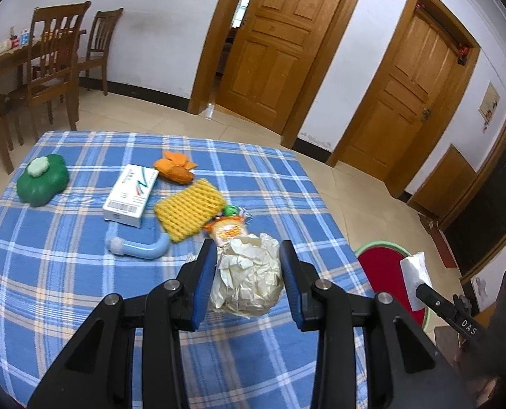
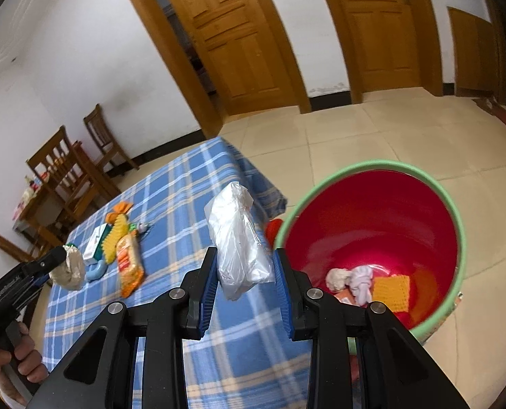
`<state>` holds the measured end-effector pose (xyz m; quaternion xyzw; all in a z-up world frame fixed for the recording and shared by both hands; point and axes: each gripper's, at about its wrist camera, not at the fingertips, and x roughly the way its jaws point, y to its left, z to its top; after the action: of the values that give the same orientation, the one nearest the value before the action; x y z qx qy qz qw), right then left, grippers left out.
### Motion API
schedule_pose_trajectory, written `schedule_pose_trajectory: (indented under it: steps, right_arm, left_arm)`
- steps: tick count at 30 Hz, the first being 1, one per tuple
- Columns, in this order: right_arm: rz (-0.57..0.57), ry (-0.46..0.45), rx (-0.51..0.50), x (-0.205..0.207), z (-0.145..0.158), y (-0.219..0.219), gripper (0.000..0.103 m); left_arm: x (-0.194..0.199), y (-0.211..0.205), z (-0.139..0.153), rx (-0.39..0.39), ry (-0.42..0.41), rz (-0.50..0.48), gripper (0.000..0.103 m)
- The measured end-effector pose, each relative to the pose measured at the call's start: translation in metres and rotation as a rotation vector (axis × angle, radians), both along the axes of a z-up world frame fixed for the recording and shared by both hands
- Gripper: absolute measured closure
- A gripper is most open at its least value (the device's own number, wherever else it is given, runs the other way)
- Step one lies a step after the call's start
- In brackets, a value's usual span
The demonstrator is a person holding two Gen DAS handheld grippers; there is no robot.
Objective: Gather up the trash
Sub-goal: 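Drop the bag in the basin with the right gripper while the left drops the paper ball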
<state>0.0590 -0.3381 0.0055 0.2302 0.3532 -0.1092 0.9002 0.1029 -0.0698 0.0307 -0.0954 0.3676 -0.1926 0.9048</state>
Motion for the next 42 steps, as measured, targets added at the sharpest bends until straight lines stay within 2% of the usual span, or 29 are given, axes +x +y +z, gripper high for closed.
schedule_pose_trajectory:
  steps: [23, 42]
  right_arm:
    - [-0.181, 0.059, 0.09, -0.038, -0.036, -0.065, 0.068]
    - [-0.264, 0.041, 0.093, -0.063, -0.035, -0.089, 0.066]
  left_arm:
    - [-0.011, -0.098, -0.007, 0.062, 0.034, -0.235, 0.065]
    - [-0.018, -0.194, -0.021, 0.135, 0.037, -0.45, 0.065]
